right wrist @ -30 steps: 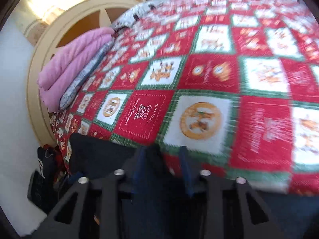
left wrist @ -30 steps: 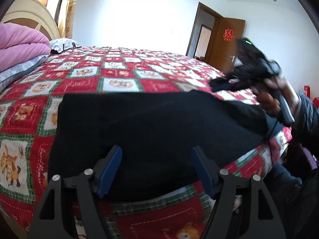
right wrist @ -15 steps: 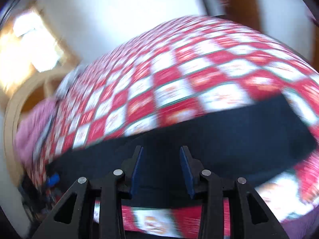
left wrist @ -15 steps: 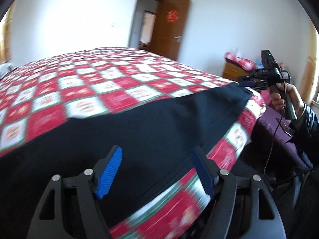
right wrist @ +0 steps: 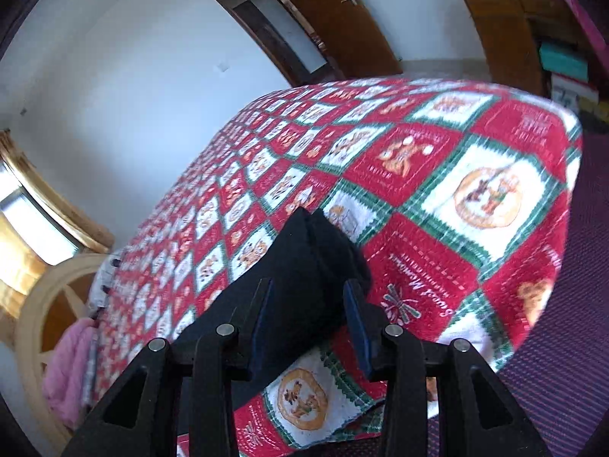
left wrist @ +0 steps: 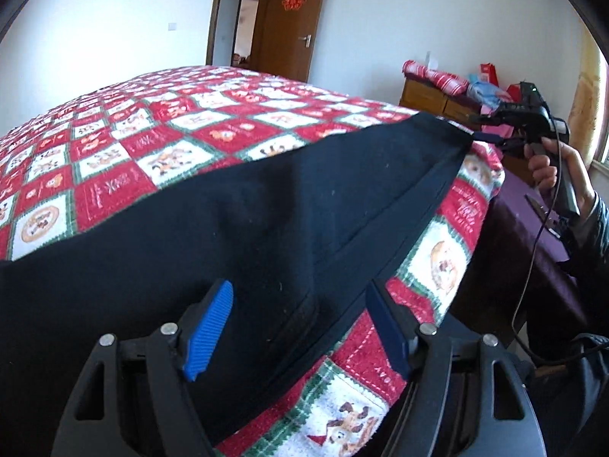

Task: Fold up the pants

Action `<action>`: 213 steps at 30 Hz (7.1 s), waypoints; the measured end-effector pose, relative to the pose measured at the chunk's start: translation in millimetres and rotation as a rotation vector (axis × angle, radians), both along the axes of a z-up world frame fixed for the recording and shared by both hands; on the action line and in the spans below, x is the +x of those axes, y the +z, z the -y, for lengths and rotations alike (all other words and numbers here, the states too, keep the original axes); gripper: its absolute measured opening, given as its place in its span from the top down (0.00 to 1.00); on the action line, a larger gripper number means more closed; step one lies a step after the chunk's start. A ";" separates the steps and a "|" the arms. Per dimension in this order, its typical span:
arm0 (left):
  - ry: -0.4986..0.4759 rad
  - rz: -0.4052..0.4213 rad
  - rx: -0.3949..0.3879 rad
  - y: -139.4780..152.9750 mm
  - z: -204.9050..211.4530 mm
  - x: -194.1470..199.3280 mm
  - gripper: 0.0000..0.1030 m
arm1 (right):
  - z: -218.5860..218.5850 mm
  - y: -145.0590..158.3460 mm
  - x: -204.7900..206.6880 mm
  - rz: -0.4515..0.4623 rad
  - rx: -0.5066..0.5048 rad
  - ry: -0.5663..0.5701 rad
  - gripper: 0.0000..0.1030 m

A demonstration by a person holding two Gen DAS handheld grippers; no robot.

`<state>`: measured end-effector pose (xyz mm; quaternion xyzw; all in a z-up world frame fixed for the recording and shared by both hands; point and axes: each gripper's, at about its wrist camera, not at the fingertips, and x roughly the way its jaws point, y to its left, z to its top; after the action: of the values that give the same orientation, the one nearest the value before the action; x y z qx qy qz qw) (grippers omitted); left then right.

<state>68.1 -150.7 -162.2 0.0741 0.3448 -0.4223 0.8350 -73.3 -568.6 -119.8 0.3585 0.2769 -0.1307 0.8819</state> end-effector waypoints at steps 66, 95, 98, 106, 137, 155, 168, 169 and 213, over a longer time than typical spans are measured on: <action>-0.002 0.105 -0.092 15.2 -3.4 -19.8 0.04 | -202.5 -35.7 82.8 -0.217 -0.471 0.607 0.62; 0.339 0.038 -0.020 -10.2 -68.8 14.7 0.00 | -220.5 -58.2 121.8 -0.197 -0.385 0.601 0.61; 0.334 0.063 -0.025 -9.7 -69.4 7.9 0.00 | -219.0 -61.8 122.9 -0.200 -0.385 0.614 0.61; 0.377 0.092 -0.016 -7.7 -76.7 4.8 0.00 | -177.5 -31.6 101.5 -0.141 -0.421 0.462 0.61; 0.165 0.114 0.150 -10.7 30.9 1.7 0.00 | -17.9 -15.1 47.0 -0.206 -0.435 0.049 0.72; 0.172 0.106 0.204 -11.3 33.5 -0.2 0.00 | -7.6 -18.5 5.7 -0.001 -0.210 0.007 0.45; 0.617 0.146 0.187 22.2 -167.8 23.1 0.00 | -81.7 16.7 6.7 0.072 -0.414 0.032 0.44; 0.691 0.124 0.207 22.9 -187.2 33.5 0.00 | -97.2 13.1 15.1 0.062 -0.409 0.100 0.44; 0.964 0.041 0.022 -29.5 -334.2 18.1 0.00 | -401.2 -97.3 69.7 -0.066 -1.075 1.040 0.97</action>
<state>86.2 183.5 -191.7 -0.0771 0.3276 0.0179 0.9415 -3.6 -167.4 -217.1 -0.3032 0.3348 0.1753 0.8748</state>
